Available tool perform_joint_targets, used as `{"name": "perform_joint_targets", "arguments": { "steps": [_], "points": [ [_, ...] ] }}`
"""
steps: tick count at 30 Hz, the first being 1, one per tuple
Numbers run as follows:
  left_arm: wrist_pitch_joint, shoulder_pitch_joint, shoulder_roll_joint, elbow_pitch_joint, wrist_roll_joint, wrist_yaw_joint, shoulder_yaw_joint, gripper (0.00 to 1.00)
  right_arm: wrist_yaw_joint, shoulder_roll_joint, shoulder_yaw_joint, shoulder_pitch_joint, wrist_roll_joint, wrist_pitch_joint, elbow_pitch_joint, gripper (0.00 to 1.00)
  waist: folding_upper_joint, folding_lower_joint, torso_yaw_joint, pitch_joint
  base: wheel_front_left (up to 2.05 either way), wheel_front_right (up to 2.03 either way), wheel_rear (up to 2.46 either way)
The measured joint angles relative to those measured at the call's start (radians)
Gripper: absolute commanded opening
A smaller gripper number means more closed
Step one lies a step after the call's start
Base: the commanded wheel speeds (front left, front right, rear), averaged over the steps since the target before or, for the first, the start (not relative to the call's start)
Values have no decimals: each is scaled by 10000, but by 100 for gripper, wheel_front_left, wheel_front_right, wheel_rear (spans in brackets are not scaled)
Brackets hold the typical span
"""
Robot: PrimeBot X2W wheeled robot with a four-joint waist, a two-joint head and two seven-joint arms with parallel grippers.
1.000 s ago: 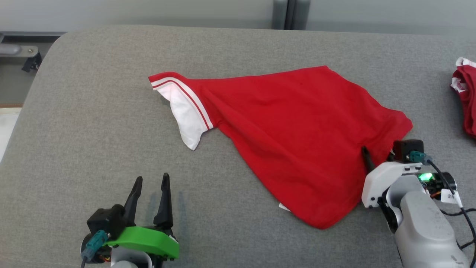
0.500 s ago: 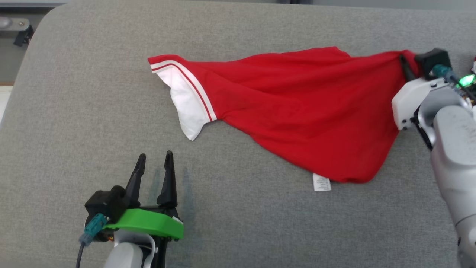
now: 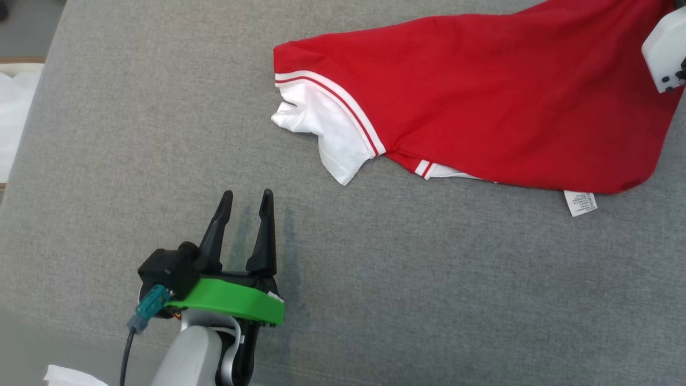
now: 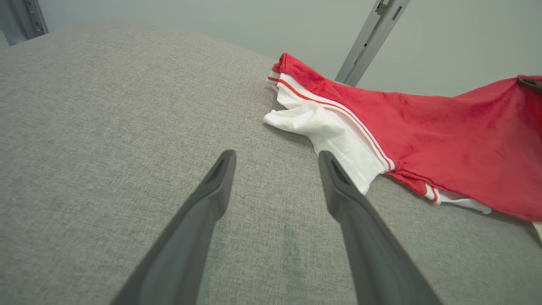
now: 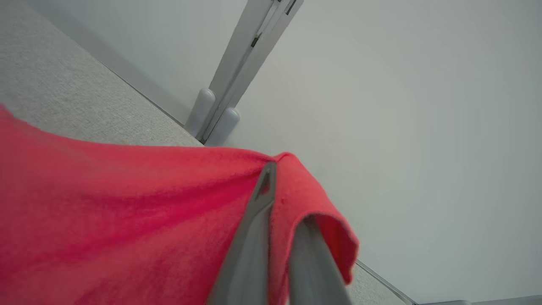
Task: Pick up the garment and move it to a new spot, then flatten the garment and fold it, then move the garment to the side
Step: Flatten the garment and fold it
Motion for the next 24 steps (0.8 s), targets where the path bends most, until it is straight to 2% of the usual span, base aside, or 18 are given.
{"name": "perform_joint_targets", "arguments": {
  "steps": [2,3,4,5,16,24],
  "points": [
    [0,-26,0,-8,0,33,-59,100,0,71,-81,-168,-142,-98,150,0,0,0,76,135,0,0,0],
    [0,-56,0,-8,0,35,-94,100,0,140,-196,-226,-213,-153,209,27,0,0,106,202,0,0,0],
    [0,-88,0,-6,0,35,-117,100,0,242,-307,-254,-261,-178,301,88,0,0,125,260,0,0,0],
    [0,-121,-2,-6,0,35,-148,100,0,372,-447,-251,-268,-244,393,100,0,0,134,307,0,0,0],
    [0,-155,-6,178,244,63,180,100,0,1197,-1139,344,-213,-1024,222,100,0,0,-388,-39,0,0,0],
    [0,117,-6,322,612,-59,736,100,0,2000,-1429,2185,1020,-1078,-1833,100,0,0,-973,-854,0,0,0]
  ]
}}
